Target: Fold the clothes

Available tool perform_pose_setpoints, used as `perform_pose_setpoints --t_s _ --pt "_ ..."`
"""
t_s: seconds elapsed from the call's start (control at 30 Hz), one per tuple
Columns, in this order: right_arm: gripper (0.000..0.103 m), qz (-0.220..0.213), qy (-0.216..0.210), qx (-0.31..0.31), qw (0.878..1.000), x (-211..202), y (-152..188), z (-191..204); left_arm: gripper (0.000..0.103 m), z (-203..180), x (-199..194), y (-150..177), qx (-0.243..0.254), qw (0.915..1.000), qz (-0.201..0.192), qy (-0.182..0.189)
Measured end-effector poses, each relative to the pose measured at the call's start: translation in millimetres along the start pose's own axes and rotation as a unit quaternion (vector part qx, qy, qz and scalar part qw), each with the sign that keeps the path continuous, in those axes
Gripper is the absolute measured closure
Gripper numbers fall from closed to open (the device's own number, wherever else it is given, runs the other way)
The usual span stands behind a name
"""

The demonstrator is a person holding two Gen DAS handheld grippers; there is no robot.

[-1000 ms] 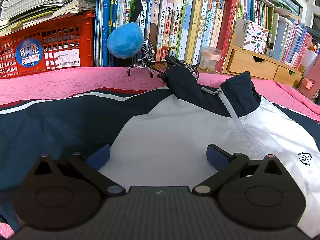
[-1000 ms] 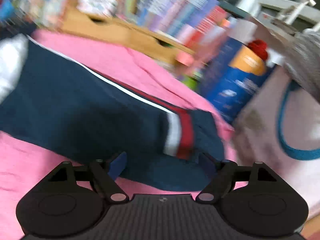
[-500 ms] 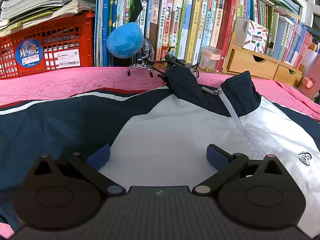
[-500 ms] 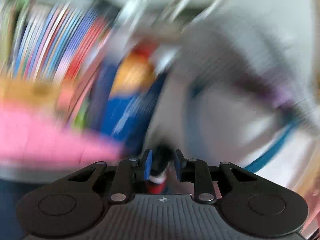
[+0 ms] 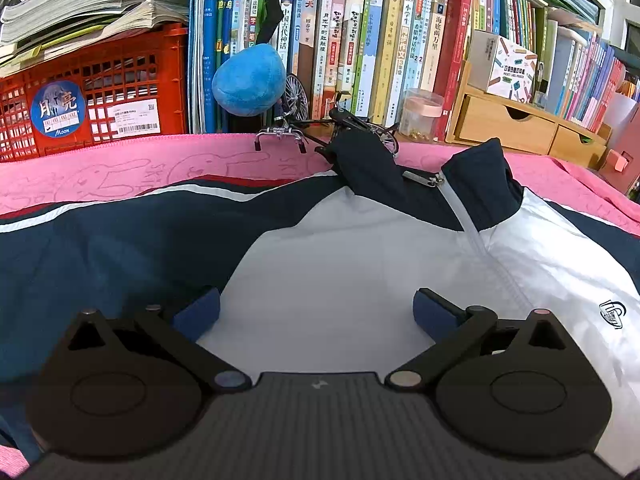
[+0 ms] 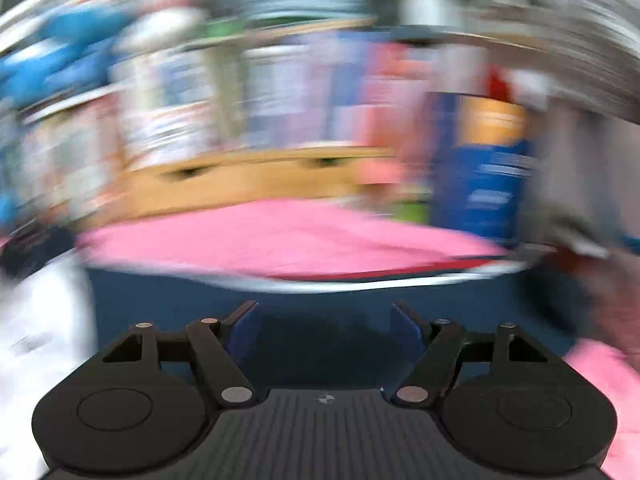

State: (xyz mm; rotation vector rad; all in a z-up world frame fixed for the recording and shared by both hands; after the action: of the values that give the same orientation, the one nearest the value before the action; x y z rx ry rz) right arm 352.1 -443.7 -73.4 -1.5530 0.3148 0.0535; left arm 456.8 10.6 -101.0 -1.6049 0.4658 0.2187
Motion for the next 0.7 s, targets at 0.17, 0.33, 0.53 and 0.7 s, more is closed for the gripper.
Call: perform_pose_setpoints --t_s 0.17,0.33,0.53,0.7 --pt "0.02 0.021 -0.156 -0.059 0.986 -12.4 3.0 152.1 0.0 0.0 0.0 0.2 0.0 1.0 0.0 0.0" --pt "0.019 0.053 -0.26 -0.102 0.959 -24.0 16.1 270.9 0.0 0.2 -1.3 0.9 0.014 0.9999 0.002 0.01" --pt "0.008 0.063 -0.098 -0.144 0.983 -8.9 22.0 197.2 0.0 44.2 -38.9 2.5 0.158 0.9816 -0.03 -0.103" --pt "0.01 -0.027 0.113 -0.245 0.962 -62.2 2.3 143.5 0.0 56.1 -109.8 8.2 0.144 0.9784 -0.027 -0.146"
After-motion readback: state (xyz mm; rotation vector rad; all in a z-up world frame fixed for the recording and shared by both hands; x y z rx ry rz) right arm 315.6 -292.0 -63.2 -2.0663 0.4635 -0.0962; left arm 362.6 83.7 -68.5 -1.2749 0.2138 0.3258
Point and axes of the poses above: each gripper's, at about its wrist camera, not at the fingertips, and x roughly the way its jaws point, z to its left, y to its underside, the point moved 9 cm from there along x, roughly the way its jaws point, and after that the axes turned 15 degrees about -z, right-handed, at the moved point
